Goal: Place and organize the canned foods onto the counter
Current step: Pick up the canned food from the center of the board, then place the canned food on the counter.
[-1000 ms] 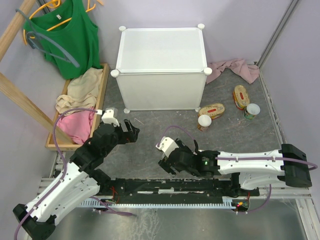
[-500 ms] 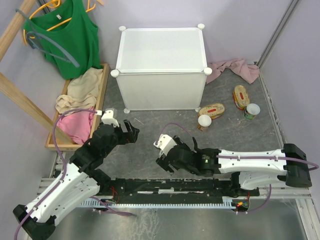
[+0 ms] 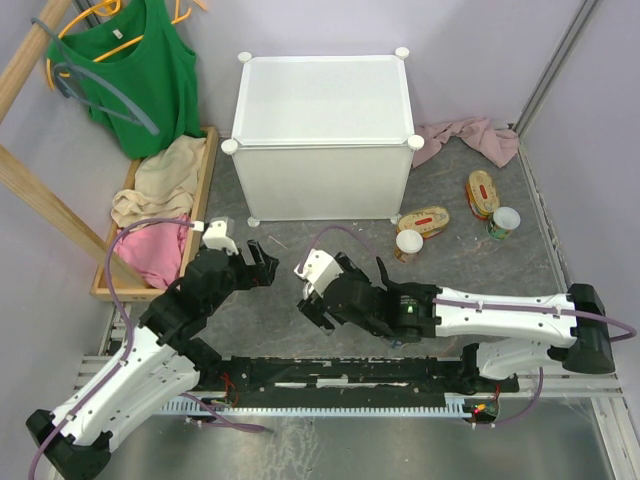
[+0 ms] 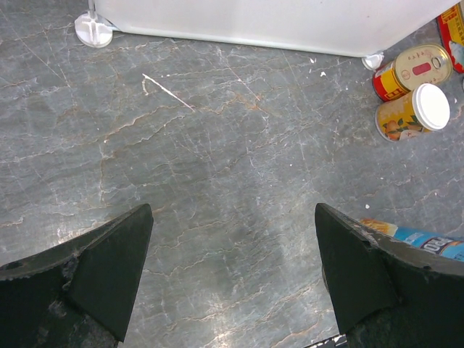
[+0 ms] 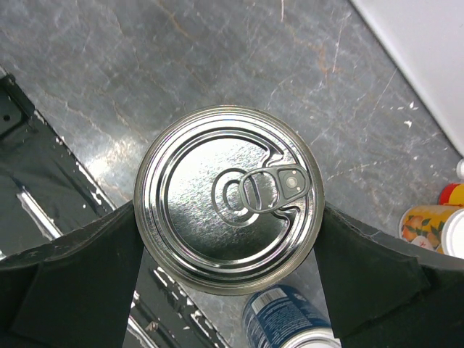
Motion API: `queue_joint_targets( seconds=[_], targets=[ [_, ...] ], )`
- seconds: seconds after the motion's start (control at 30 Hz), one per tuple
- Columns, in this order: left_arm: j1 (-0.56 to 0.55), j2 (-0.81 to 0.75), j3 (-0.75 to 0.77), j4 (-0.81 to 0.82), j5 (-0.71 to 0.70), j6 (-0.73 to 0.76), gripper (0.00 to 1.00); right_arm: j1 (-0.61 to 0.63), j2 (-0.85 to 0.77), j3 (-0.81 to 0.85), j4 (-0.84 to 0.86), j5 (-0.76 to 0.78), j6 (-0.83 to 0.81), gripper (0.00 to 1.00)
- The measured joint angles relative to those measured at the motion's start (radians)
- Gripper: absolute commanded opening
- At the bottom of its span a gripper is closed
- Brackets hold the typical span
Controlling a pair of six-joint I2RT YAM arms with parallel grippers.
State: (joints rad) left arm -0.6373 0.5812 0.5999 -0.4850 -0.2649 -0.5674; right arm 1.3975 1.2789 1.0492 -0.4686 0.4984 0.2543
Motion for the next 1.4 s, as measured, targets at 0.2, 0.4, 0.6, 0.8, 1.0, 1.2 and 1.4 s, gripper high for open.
queue_joint_targets(
  seconds=[0.2,0.4,0.6,0.8,1.0,1.2,1.4],
  targets=[
    [0.0,-0.005,0.0,-0.001,-0.011,-0.001,0.98,-0.043,0.034,0.095,-0.032,-0.001,-0.026,0.01],
    [0.0,-0.008,0.0,-0.015,-0.025,-0.001,0.98,-0.091,0.078,0.198,-0.065,-0.013,-0.047,0.01],
    [0.0,-0.005,0.0,-0.018,-0.033,-0.001,0.98,-0.135,0.118,0.301,-0.09,-0.039,-0.068,0.01],
    [0.0,0.008,0.0,-0.018,-0.043,-0.001,0.98,-0.18,0.178,0.428,-0.102,-0.058,-0.099,0.01],
    [0.0,0.024,0.01,-0.019,-0.048,-0.001,0.98,-0.236,0.24,0.562,-0.131,-0.087,-0.13,0.01],
    [0.0,0.034,0.029,-0.018,-0.048,-0.001,0.98,-0.299,0.315,0.708,-0.161,-0.111,-0.16,0.01],
    [0.0,0.041,0.03,-0.018,-0.048,-0.001,0.98,-0.353,0.37,0.829,-0.197,-0.132,-0.19,0.01]
  ],
)
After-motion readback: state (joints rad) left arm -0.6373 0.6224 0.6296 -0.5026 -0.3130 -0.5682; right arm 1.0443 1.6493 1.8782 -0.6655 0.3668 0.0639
